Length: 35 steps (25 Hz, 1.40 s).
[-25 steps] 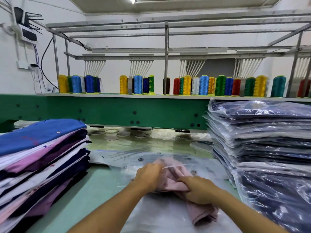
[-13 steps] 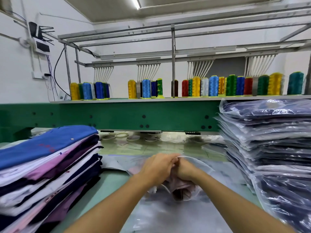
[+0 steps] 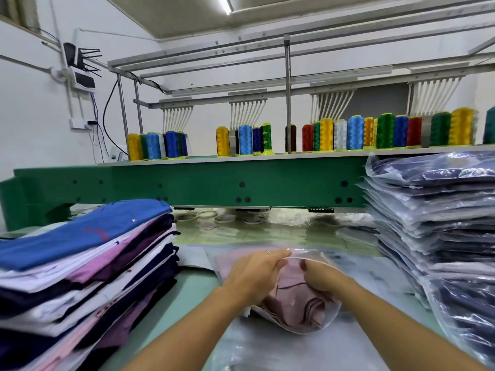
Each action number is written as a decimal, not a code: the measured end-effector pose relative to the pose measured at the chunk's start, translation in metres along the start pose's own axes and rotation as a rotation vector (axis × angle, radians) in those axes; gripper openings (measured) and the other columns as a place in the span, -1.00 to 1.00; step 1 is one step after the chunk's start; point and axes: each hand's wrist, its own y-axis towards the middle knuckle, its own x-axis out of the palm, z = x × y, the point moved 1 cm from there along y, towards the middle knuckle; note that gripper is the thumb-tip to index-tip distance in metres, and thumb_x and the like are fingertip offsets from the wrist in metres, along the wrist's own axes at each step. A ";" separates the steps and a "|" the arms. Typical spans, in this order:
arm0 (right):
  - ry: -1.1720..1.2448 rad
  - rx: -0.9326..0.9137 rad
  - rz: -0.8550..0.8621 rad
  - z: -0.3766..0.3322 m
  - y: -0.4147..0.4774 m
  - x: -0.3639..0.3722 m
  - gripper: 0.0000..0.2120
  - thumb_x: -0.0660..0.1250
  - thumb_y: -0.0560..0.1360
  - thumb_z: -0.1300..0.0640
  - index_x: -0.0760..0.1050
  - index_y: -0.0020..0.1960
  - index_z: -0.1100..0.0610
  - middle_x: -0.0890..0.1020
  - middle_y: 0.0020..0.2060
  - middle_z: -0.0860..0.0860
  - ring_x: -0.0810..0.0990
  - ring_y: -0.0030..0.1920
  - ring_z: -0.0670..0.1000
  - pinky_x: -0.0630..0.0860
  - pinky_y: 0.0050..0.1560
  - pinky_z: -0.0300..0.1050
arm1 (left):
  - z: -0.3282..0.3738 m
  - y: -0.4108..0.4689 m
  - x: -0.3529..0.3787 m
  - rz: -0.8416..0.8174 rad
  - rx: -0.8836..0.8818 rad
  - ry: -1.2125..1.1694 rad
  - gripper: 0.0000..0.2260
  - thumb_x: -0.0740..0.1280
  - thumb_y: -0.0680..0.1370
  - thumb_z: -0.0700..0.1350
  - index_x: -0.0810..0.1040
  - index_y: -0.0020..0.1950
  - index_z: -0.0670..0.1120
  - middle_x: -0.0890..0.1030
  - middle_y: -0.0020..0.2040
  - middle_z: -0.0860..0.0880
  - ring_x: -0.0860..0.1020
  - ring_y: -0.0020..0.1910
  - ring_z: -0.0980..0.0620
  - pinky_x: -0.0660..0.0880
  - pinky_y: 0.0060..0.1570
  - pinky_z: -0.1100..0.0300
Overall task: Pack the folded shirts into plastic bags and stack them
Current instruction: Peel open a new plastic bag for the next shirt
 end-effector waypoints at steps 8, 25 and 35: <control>-0.034 -0.121 -0.225 -0.006 -0.028 0.020 -0.68 0.23 0.57 -0.15 0.53 0.22 -0.01 0.61 0.20 0.07 0.59 0.10 0.07 0.54 0.10 -0.04 | 0.008 -0.016 0.017 -0.206 0.071 0.089 -0.66 0.20 0.61 0.28 0.45 0.34 0.22 0.62 0.22 0.08 0.56 0.19 -0.08 0.50 -0.01 0.05; -0.319 -0.169 0.070 0.019 -0.080 0.025 -0.67 0.23 0.62 0.15 0.47 0.37 0.10 0.41 0.42 0.15 0.40 0.40 0.14 0.40 0.36 -0.08 | 0.006 -0.049 0.028 -0.403 0.045 0.321 -0.62 0.31 0.51 -0.03 0.39 0.32 0.02 0.55 0.25 -0.07 0.54 0.20 -0.19 0.37 -0.05 0.05; -0.516 -0.616 0.254 0.057 -0.133 0.011 -0.88 0.30 0.57 0.09 0.54 0.09 0.01 0.61 0.03 -0.05 0.59 0.07 0.06 0.54 -0.02 -0.05 | 0.003 -0.060 0.012 -0.546 0.000 0.358 -0.74 0.29 0.54 -0.05 0.45 0.17 -0.13 0.57 0.15 -0.22 0.54 0.12 -0.26 0.43 -0.08 0.06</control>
